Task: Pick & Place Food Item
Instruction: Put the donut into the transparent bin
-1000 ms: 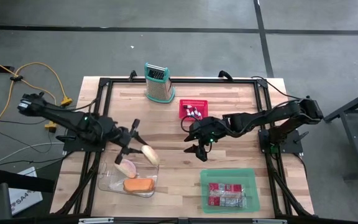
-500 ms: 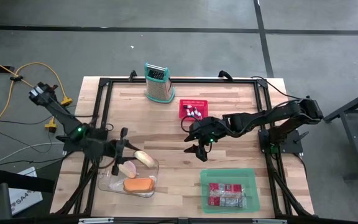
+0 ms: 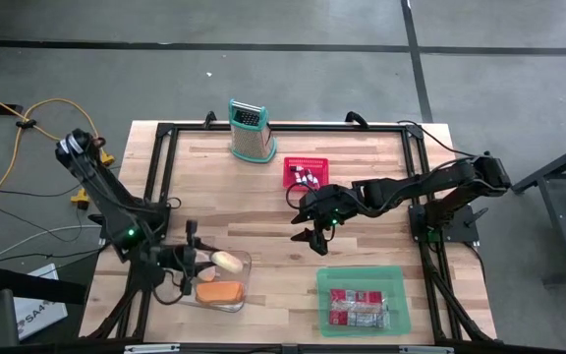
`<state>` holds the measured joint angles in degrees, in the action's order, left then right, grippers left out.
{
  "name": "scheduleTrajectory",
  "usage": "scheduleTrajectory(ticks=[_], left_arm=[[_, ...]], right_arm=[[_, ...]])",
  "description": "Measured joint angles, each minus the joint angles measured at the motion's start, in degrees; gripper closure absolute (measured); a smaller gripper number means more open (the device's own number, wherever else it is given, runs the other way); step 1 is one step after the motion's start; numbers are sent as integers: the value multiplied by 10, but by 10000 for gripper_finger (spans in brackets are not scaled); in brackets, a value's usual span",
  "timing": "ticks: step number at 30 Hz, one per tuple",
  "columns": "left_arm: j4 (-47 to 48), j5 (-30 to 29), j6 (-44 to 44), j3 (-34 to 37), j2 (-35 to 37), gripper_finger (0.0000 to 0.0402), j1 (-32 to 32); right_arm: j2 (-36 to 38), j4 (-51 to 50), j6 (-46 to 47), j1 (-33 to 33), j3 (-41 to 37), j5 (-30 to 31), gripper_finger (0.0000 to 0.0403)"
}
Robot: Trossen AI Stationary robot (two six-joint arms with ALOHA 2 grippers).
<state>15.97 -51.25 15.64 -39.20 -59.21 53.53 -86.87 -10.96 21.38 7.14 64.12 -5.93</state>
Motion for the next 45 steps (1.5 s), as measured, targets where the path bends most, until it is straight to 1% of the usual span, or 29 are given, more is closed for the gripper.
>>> scheduleTrajectory(ticks=[7, 18, 26, 32, 35, 38, 42, 45], left_arm=[[-4, -16, 20, 0, -6, 280, 15], [-17, -16, 20, 0, -6, 280, 16], [-21, -16, 13, 0, -6, 280, 16], [-23, -37, -6, 0, -6, 280, 17], [-21, -52, -6, 0, -8, 280, 22], [-23, -90, 1, -1, -29, 280, 30], [-26, -149, 38, -1, -74, 280, 53], [-26, -186, 85, -1, -108, 280, 68]], right_arm=[[0, 0, -1, 0, 0, 0, 167], [0, 0, -1, 0, 0, 0, 167], [0, 0, -2, 0, 0, -1, 167], [0, 0, -2, 0, 0, -1, 167], [0, 0, -2, 0, 0, -1, 167], [0, 0, -2, 0, 0, -2, 167], [0, 0, -2, 0, 0, -2, 167], [0, 0, -2, 0, 0, -2, 167]])
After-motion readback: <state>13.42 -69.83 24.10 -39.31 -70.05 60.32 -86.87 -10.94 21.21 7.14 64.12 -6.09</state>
